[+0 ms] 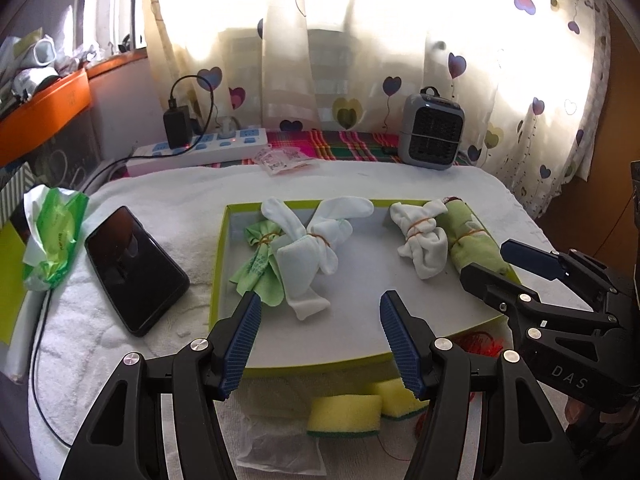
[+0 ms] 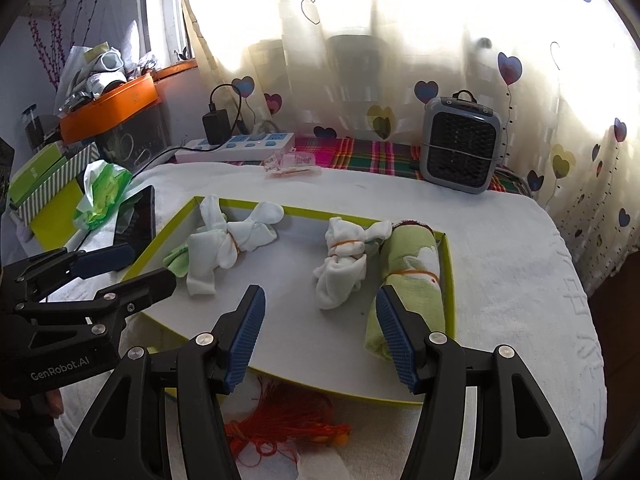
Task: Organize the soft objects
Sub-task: 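Withdraw both open tools from the box toward the white tissue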
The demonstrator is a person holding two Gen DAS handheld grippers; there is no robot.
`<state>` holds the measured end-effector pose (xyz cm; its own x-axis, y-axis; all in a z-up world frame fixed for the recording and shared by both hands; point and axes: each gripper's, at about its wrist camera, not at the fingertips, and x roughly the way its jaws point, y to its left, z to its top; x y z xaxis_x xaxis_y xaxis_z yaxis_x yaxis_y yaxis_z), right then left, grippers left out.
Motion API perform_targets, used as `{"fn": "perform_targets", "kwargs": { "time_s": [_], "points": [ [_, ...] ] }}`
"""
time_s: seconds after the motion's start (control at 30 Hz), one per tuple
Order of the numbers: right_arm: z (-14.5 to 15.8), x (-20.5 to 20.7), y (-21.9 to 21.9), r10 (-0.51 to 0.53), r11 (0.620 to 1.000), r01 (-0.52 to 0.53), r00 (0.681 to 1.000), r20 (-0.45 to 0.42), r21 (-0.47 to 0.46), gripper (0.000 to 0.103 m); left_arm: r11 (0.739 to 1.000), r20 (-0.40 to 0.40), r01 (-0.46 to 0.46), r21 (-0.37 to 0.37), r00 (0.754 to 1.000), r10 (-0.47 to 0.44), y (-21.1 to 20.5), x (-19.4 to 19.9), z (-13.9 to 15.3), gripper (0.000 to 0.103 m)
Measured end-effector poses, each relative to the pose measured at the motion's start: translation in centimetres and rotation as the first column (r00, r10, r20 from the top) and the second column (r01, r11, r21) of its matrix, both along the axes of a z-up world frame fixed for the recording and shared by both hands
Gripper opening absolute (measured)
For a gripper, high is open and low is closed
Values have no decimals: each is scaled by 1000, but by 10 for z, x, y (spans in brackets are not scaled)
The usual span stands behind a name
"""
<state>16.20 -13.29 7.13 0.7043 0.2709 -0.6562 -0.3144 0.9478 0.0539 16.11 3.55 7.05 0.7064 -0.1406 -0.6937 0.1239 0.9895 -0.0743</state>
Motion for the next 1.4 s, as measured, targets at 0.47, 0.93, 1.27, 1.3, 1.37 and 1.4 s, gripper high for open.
{"fn": "perform_targets", "kwargs": {
  "time_s": [0.47, 0.93, 1.27, 1.3, 1.37, 1.4],
  "points": [
    [3, -30, -10, -12, 999, 12, 1000, 14, 33, 59, 1000, 20, -7, 21, 1000, 6, 1, -33, 0, 62],
    [-6, -49, -28, -52, 997, 52, 999, -11, 64, 59, 1000, 4, -26, 11, 1000, 26, 6, -58, -10, 62],
    [-10, -64, -46, -90, 993, 92, 996, -21, 79, 59, 998, -14, -58, -22, 998, 58, 26, -74, -18, 62],
    [-11, -66, -50, -102, 991, 104, 994, -24, 83, 59, 997, -16, -66, -30, 998, 65, 30, -75, -19, 62],
    [-15, -70, -59, -127, 987, 130, 991, -36, 97, 59, 996, -22, -80, -43, 997, 80, 36, -78, -21, 62],
    [-17, -72, -64, -137, 984, 141, 990, -43, 105, 59, 995, -26, -88, -49, 996, 87, 39, -79, -22, 62]
  ]
}}
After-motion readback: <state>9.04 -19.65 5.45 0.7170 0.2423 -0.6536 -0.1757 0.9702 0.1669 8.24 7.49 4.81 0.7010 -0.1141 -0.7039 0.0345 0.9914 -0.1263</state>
